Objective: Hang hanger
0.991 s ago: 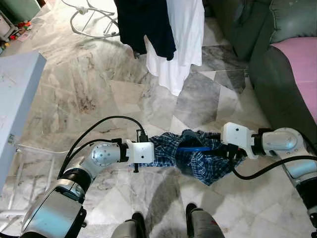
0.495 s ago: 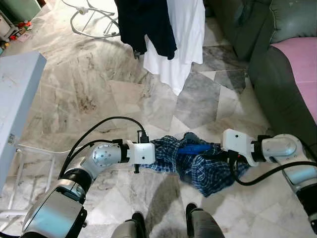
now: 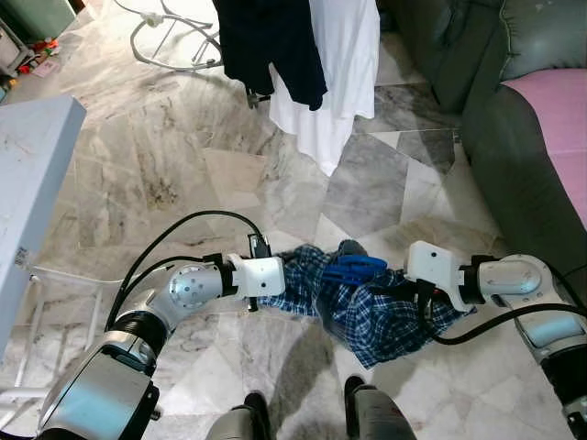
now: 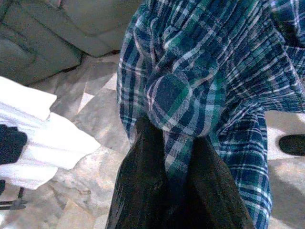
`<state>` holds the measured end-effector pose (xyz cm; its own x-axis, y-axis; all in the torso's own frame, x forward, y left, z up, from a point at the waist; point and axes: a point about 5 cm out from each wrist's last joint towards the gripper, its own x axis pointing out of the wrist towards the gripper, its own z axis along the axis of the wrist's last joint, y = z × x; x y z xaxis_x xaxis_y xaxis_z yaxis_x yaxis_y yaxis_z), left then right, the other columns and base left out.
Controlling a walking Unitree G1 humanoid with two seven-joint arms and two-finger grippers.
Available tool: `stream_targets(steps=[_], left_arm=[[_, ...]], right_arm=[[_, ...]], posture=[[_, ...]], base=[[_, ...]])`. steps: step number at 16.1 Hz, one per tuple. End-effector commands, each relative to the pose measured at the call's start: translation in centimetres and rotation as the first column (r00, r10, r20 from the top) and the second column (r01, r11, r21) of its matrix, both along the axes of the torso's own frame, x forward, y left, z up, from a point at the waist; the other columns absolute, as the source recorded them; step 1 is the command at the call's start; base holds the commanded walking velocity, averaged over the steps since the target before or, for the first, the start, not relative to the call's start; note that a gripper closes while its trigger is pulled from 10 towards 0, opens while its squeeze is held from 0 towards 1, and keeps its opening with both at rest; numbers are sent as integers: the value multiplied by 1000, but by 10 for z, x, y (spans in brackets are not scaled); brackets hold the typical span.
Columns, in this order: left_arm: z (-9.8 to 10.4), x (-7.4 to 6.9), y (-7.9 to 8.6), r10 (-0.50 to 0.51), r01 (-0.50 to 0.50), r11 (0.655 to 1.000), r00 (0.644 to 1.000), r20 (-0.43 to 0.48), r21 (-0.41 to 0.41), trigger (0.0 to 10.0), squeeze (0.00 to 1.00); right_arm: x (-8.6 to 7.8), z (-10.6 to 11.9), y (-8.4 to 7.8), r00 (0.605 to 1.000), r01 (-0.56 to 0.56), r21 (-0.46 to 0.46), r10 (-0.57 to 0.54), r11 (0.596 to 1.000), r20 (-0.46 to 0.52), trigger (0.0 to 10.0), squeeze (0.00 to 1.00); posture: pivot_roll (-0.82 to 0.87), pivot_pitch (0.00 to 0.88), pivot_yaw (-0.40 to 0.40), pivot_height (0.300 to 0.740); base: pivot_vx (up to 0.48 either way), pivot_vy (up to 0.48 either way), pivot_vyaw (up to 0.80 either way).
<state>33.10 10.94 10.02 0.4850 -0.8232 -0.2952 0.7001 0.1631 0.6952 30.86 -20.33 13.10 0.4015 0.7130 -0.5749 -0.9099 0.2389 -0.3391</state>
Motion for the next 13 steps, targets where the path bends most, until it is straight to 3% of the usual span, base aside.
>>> stream_targets(steps=[1,4,7,11,13], left_arm=[[11,3,-6,1,3,998,998,60,-61,10000,1000],[17,4,-8,7,3,994,996,87,-112,10000,1000],[21,2,-10,-44,57,994,991,126,-98,10000,1000],[23,3,9,34,-12,993,983,182,-120,10000,1000],[19,5,25,139,-116,986,971,196,-121,10000,1000]], right_arm=[[-3,-5,12,1000,-29,34,29,999,-9,0,0],[-3,-7,13,1000,-14,33,13,999,8,0,0],[-1,-14,12,999,50,53,-51,997,13,0,0],[1,-28,21,989,146,102,-147,984,5,0,0],[1,-35,23,973,230,144,-233,962,-1,0,0]], posture=[[-313,276,139,740],[-313,273,137,740],[-292,266,127,740],[-259,258,117,740],[-265,250,118,740]], base=[[0,0,0],[0,0,0],[0,0,0],[0,0,0],[0,0,0]])
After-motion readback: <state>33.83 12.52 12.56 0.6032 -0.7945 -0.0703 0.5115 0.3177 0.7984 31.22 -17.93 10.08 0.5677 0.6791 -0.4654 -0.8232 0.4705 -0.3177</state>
